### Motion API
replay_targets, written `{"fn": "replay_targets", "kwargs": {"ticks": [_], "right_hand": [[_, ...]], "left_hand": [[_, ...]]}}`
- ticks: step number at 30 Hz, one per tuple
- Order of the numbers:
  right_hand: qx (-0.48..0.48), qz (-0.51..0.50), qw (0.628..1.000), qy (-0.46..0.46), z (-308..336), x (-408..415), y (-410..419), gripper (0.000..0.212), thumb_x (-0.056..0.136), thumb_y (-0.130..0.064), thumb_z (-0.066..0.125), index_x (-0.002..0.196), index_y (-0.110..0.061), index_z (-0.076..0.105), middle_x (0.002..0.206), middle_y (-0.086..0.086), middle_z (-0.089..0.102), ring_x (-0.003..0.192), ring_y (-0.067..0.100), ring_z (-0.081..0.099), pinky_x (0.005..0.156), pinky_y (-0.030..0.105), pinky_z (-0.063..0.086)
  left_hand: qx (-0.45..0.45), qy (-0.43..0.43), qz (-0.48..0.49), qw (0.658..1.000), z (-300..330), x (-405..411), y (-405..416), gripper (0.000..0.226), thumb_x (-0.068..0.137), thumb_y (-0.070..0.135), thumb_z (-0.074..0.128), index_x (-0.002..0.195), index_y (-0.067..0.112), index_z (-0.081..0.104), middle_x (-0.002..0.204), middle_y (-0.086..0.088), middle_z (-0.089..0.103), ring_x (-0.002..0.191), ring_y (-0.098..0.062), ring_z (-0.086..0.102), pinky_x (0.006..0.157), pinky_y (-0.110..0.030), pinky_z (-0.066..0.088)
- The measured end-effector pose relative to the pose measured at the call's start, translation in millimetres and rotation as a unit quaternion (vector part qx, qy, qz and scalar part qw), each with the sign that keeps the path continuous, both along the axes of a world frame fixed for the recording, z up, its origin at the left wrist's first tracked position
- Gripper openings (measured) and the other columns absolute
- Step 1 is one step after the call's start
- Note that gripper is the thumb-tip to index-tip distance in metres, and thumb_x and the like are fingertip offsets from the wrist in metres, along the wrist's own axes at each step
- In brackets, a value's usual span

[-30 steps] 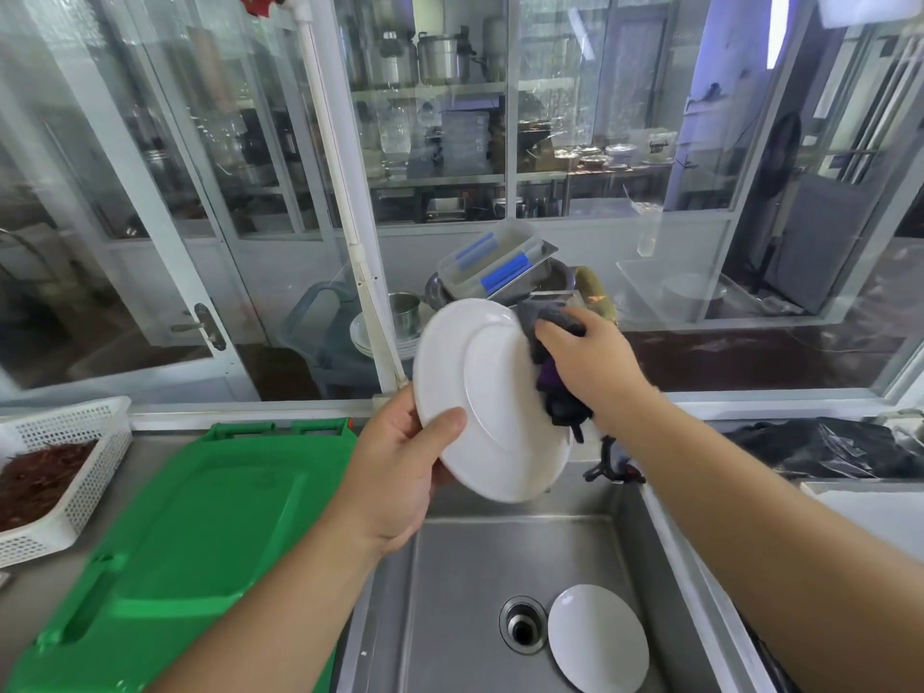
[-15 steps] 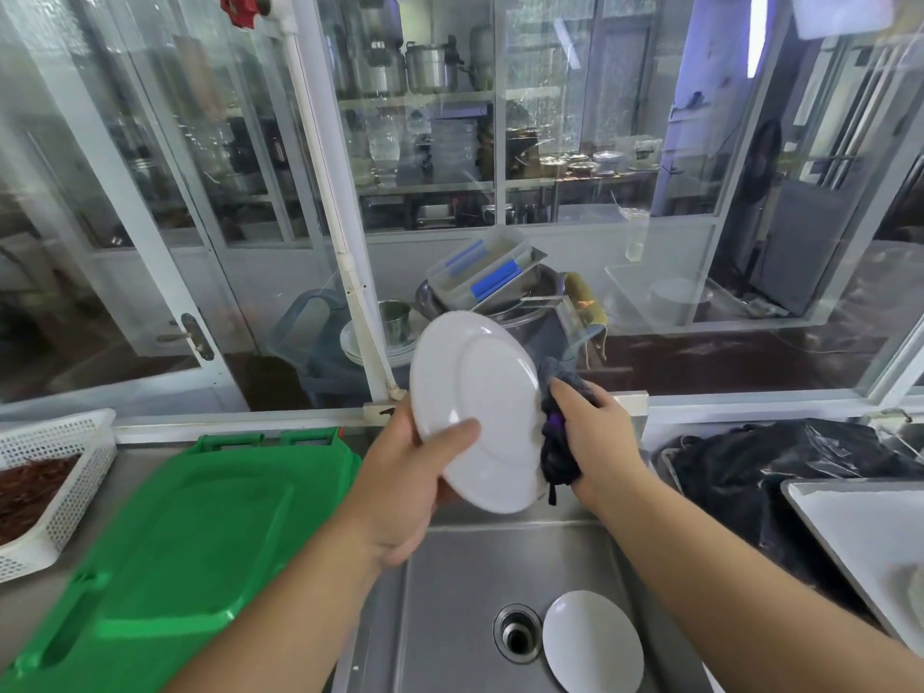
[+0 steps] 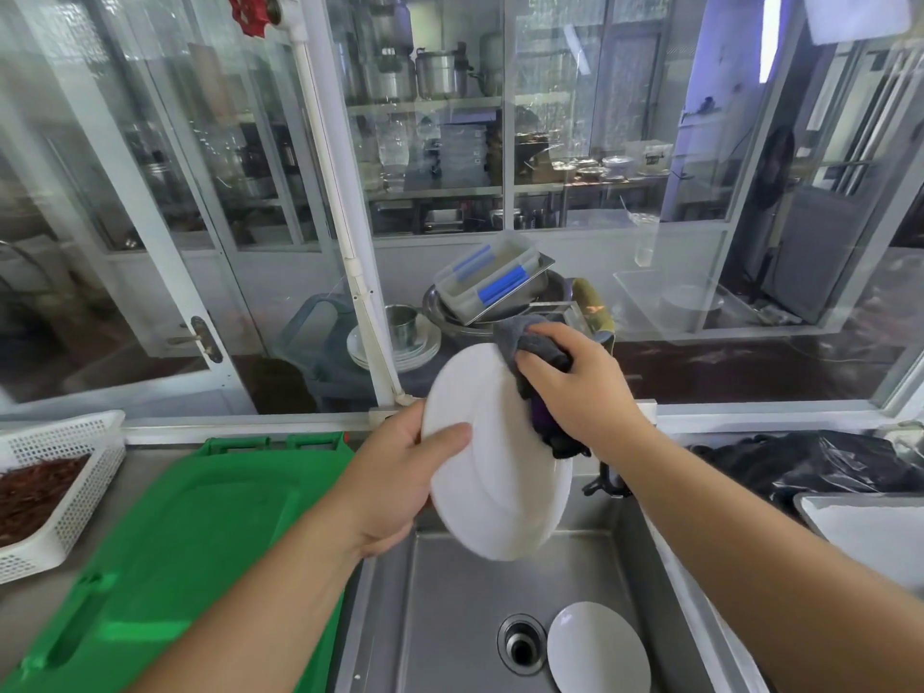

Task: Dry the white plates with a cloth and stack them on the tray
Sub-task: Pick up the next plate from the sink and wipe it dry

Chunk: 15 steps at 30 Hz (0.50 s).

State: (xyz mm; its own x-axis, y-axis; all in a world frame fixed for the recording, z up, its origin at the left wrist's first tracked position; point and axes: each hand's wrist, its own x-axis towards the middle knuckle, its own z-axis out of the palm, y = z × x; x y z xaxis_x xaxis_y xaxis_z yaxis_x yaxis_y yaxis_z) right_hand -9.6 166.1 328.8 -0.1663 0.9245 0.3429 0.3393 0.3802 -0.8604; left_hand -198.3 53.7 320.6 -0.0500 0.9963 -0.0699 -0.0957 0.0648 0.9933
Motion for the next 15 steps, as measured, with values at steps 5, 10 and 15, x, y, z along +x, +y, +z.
{"fn": "replay_targets", "kwargs": {"ticks": [5, 10, 15], "right_hand": [[0.169, 0.13, 0.97, -0.117, 24, -14, -5, 0.034, 0.089, -0.024, 0.076, 0.122, -0.033, 0.073, 0.109, -0.01, 0.071, 0.1, 0.007, 0.063, 0.089, 0.023, 0.051], [0.204, 0.151, 0.959, -0.127, 29, -20, 2, 0.031, 0.091, -0.03, 0.073, 0.122, -0.034, 0.071, 0.103, -0.01, 0.073, 0.093, 0.005, 0.066, 0.084, 0.019, 0.052], [-0.053, 0.014, 0.998, 0.016, 21, -11, 19, 0.01, 0.092, -0.043, 0.063, 0.098, -0.042, 0.07, 0.072, -0.01, 0.074, 0.056, 0.01, 0.07, 0.049, 0.025, 0.055]], "left_hand": [[0.007, -0.005, 0.014, 1.0, -4, 8, -1, 0.023, 0.103, 0.004, 0.055, 0.121, 0.01, 0.068, 0.113, -0.014, 0.078, 0.105, -0.028, 0.075, 0.089, -0.04, 0.061], [0.024, -0.046, 0.049, 0.997, -5, 14, -7, 0.027, 0.103, 0.003, 0.053, 0.125, 0.009, 0.067, 0.115, -0.015, 0.078, 0.107, -0.029, 0.074, 0.09, -0.039, 0.061], [0.084, -0.077, 0.113, 0.987, 1, 13, -8, 0.026, 0.1, 0.003, 0.058, 0.111, 0.02, 0.075, 0.108, -0.004, 0.08, 0.1, -0.016, 0.075, 0.091, -0.039, 0.062]]}}
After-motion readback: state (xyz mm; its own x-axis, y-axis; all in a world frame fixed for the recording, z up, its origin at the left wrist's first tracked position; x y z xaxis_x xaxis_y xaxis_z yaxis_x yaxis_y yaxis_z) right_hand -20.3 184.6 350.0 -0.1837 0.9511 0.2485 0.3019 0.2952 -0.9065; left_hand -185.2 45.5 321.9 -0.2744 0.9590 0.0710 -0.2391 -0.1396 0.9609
